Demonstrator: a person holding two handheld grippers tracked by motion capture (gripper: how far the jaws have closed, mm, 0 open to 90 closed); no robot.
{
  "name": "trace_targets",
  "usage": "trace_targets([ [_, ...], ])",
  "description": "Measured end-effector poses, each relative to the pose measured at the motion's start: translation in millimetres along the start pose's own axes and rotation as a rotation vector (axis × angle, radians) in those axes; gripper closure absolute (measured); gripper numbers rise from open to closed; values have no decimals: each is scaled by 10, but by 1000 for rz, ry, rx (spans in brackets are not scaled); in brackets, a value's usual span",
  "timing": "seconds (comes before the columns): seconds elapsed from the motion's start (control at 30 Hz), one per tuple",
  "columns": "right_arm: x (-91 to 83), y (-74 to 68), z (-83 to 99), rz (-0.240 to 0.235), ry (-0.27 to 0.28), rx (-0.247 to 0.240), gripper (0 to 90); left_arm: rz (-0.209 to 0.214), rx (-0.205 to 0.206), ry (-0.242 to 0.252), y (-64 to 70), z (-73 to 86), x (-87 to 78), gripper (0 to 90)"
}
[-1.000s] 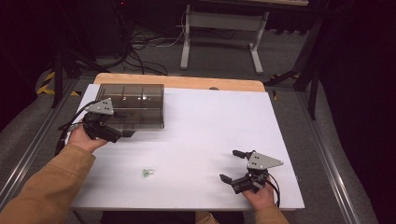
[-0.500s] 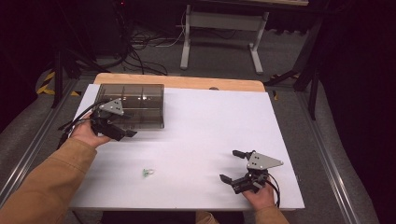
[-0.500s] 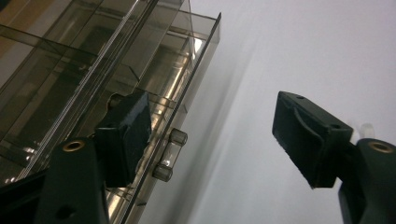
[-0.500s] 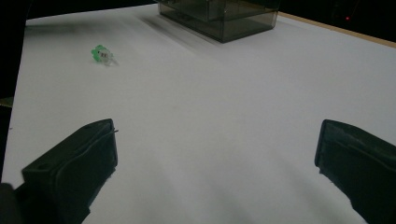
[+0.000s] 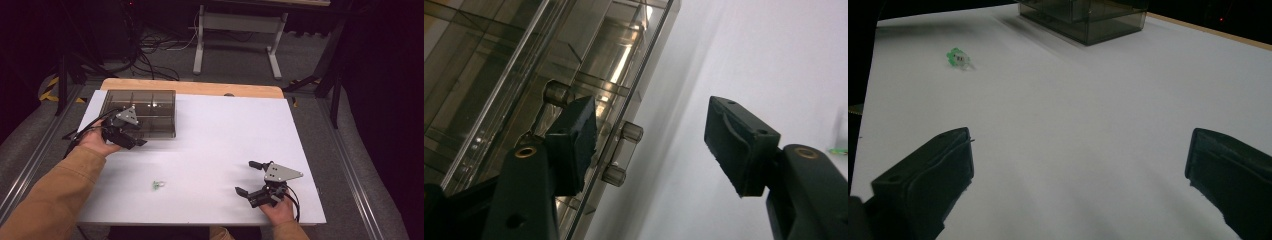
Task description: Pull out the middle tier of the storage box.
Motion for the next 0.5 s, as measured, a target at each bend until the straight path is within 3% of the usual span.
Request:
trace_targets([
  [0.5,9,-2,3,-8,-7,-1,0,0,-4,-45,-48,45,138,485],
])
Point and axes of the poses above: each handheld gripper's, and its own axes: x roughly forward along the jaws, z roughly out of its underside, y roughly to its right, the point moved 4 cm from there along x, roughly forward along the jaws, and after that the axes turned 11 degrees about x, right-handed, at the moved point
